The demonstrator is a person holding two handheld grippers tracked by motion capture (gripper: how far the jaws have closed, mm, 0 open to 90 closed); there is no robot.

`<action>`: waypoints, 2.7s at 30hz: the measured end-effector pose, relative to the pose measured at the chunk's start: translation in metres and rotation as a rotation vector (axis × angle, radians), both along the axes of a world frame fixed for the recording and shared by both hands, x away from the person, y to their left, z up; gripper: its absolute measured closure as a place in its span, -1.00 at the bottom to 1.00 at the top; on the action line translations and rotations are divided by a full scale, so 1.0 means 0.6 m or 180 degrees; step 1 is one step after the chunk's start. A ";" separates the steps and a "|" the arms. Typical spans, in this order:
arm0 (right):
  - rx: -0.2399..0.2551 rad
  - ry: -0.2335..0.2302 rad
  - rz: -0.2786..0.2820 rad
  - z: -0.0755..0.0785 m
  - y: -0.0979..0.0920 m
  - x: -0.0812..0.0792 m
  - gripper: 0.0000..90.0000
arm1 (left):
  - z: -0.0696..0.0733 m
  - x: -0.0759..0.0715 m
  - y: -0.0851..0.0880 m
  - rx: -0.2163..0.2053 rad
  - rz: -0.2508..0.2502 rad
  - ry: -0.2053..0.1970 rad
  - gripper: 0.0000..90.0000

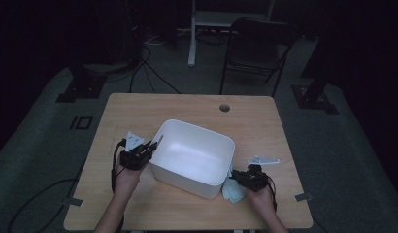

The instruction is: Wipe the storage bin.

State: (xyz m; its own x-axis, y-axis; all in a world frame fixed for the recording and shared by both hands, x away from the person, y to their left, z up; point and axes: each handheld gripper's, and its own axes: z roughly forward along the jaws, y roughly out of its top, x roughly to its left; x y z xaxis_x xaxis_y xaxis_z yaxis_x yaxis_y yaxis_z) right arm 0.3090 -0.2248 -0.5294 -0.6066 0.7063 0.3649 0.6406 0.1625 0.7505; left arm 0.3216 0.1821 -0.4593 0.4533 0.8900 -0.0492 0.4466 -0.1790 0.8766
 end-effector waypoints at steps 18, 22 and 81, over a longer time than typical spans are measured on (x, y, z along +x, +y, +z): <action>0.0136 -0.0084 0.0115 0.016 -0.006 -0.025 0.84 | 0.000 0.000 -0.006 -0.0008 -0.0008 0.0023 0.82; 0.0062 0.0000 0.0079 -0.004 -0.001 -0.018 0.84 | 0.000 -0.001 -0.006 -0.0013 0.0017 0.0011 0.82; 0.0483 -0.0280 0.0208 0.074 0.001 -0.107 0.84 | 0.001 0.000 -0.011 0.0065 0.0022 0.0007 0.80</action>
